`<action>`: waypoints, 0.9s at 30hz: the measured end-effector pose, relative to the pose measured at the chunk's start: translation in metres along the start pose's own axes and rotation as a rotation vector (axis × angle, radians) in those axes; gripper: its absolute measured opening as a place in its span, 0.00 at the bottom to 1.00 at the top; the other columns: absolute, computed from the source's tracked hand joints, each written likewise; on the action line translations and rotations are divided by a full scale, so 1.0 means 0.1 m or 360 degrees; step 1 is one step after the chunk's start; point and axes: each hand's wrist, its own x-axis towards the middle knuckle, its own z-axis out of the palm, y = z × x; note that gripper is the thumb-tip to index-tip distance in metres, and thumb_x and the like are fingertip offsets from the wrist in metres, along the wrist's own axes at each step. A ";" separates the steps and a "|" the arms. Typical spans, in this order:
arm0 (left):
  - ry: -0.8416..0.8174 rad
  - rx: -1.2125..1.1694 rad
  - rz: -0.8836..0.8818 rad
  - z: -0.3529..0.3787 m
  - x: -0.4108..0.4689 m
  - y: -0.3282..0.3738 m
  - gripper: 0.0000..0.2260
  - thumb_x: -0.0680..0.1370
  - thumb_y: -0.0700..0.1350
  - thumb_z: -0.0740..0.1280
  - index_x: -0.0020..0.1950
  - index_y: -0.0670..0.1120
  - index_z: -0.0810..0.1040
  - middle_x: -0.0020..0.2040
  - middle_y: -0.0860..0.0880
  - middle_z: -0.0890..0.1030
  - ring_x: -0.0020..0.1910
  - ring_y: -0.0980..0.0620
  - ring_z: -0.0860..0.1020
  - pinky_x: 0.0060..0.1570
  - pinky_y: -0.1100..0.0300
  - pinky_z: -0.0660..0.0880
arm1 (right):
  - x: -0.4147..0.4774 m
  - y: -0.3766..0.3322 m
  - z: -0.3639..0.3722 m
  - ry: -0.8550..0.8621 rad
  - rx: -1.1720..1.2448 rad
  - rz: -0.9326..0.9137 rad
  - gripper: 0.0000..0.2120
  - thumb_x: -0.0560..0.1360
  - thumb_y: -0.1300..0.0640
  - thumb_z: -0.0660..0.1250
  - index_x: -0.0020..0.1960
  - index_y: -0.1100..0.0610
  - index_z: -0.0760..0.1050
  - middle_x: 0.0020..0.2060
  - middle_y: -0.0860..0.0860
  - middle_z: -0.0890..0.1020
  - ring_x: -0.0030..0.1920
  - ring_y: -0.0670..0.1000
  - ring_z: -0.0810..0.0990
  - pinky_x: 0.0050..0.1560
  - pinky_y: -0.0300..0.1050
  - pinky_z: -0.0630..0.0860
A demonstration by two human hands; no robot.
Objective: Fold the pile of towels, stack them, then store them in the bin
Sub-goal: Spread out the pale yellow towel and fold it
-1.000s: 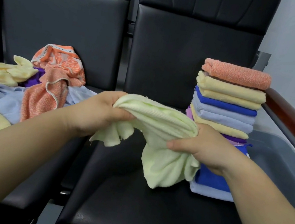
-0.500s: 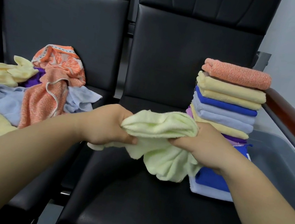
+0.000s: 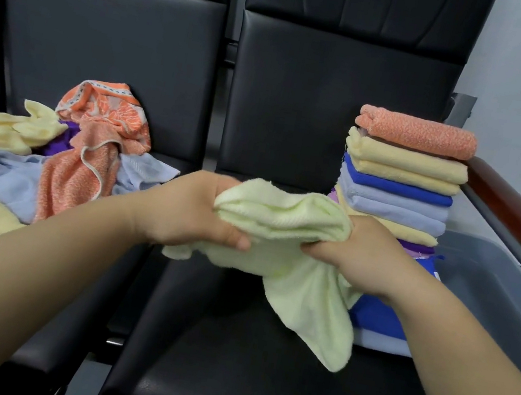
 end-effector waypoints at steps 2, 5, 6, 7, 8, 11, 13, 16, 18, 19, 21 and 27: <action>-0.0116 0.0393 -0.0119 -0.04 -0.01 -0.05 0.11 0.70 0.45 0.81 0.47 0.49 0.82 0.40 0.52 0.86 0.40 0.53 0.85 0.41 0.54 0.80 | 0.00 0.02 -0.03 -0.0041 0.0197 -0.0003 0.07 0.72 0.51 0.77 0.49 0.51 0.84 0.44 0.48 0.88 0.48 0.49 0.86 0.55 0.57 0.83; -0.0066 0.0423 -0.0144 -0.07 -0.01 -0.10 0.08 0.73 0.46 0.79 0.43 0.46 0.81 0.37 0.52 0.85 0.38 0.53 0.83 0.41 0.56 0.79 | -0.01 0.00 0.00 -0.0167 0.0402 -0.0072 0.10 0.74 0.58 0.76 0.54 0.52 0.84 0.48 0.49 0.88 0.52 0.50 0.87 0.60 0.60 0.82; -0.0012 0.0319 -0.0141 -0.08 -0.02 -0.11 0.08 0.73 0.46 0.78 0.44 0.45 0.82 0.39 0.49 0.86 0.40 0.49 0.84 0.42 0.52 0.80 | -0.02 -0.01 0.00 -0.0196 0.0451 -0.0073 0.11 0.74 0.59 0.77 0.56 0.52 0.84 0.50 0.49 0.88 0.53 0.50 0.87 0.61 0.60 0.82; 0.0048 0.0171 -0.0143 -0.09 -0.02 -0.11 0.08 0.74 0.46 0.78 0.46 0.44 0.83 0.41 0.46 0.86 0.42 0.45 0.85 0.44 0.49 0.81 | -0.02 -0.01 0.01 -0.0230 0.0470 -0.0068 0.13 0.73 0.59 0.78 0.57 0.52 0.84 0.51 0.49 0.88 0.53 0.50 0.87 0.62 0.60 0.82; 0.0101 -0.0017 -0.0134 -0.10 -0.03 -0.12 0.09 0.74 0.46 0.78 0.50 0.44 0.83 0.43 0.42 0.86 0.44 0.42 0.85 0.45 0.47 0.81 | -0.03 -0.02 0.01 -0.0270 0.0444 -0.0065 0.14 0.72 0.59 0.79 0.57 0.52 0.84 0.51 0.49 0.88 0.54 0.50 0.87 0.62 0.60 0.82; 0.0166 -0.0564 -0.0024 -0.08 -0.02 -0.11 0.17 0.72 0.42 0.74 0.60 0.41 0.81 0.55 0.40 0.85 0.55 0.40 0.84 0.54 0.46 0.81 | -0.04 -0.03 0.03 -0.0301 0.0077 -0.0072 0.16 0.67 0.54 0.82 0.53 0.50 0.83 0.47 0.46 0.88 0.49 0.47 0.87 0.56 0.55 0.84; 0.0120 -0.0789 0.0034 -0.03 0.00 -0.08 0.19 0.73 0.39 0.72 0.63 0.40 0.80 0.58 0.38 0.84 0.59 0.39 0.83 0.57 0.45 0.81 | -0.04 -0.05 0.07 -0.0234 -0.0193 -0.0076 0.14 0.66 0.53 0.82 0.49 0.49 0.82 0.43 0.45 0.87 0.46 0.46 0.86 0.51 0.51 0.84; 0.0041 -0.0989 0.0014 0.02 0.03 -0.03 0.20 0.72 0.36 0.73 0.64 0.40 0.79 0.59 0.38 0.83 0.58 0.40 0.83 0.51 0.51 0.82 | -0.03 -0.06 0.10 -0.0106 -0.0334 -0.0074 0.09 0.68 0.54 0.80 0.43 0.51 0.81 0.39 0.48 0.86 0.42 0.49 0.84 0.43 0.47 0.80; -0.0056 -0.0950 0.0001 0.02 0.02 -0.01 0.22 0.72 0.36 0.75 0.65 0.40 0.78 0.59 0.39 0.84 0.58 0.41 0.83 0.49 0.52 0.82 | -0.02 -0.05 0.08 -0.0022 -0.0350 -0.0071 0.09 0.69 0.52 0.78 0.41 0.55 0.80 0.37 0.51 0.85 0.38 0.50 0.81 0.38 0.47 0.76; -0.0085 -0.0768 0.0001 0.01 0.02 -0.01 0.21 0.72 0.37 0.77 0.64 0.41 0.79 0.58 0.40 0.85 0.57 0.42 0.84 0.50 0.50 0.82 | -0.01 -0.04 0.05 0.0016 -0.0352 -0.0075 0.10 0.70 0.51 0.78 0.41 0.55 0.80 0.36 0.52 0.84 0.37 0.50 0.79 0.38 0.46 0.73; -0.0066 -0.0050 -0.0007 -0.01 0.01 -0.02 0.17 0.70 0.42 0.81 0.57 0.46 0.82 0.50 0.47 0.87 0.51 0.46 0.85 0.51 0.45 0.82 | -0.01 -0.03 -0.01 0.0065 -0.0335 -0.0090 0.10 0.71 0.50 0.77 0.41 0.55 0.79 0.35 0.50 0.83 0.37 0.49 0.78 0.36 0.44 0.70; 0.0111 0.0151 -0.0072 -0.08 0.00 -0.12 0.07 0.74 0.44 0.78 0.49 0.45 0.84 0.44 0.50 0.87 0.45 0.53 0.85 0.47 0.51 0.80 | -0.02 -0.03 -0.06 0.0015 -0.0206 -0.0108 0.16 0.70 0.55 0.76 0.34 0.55 0.70 0.27 0.45 0.71 0.31 0.45 0.68 0.34 0.42 0.65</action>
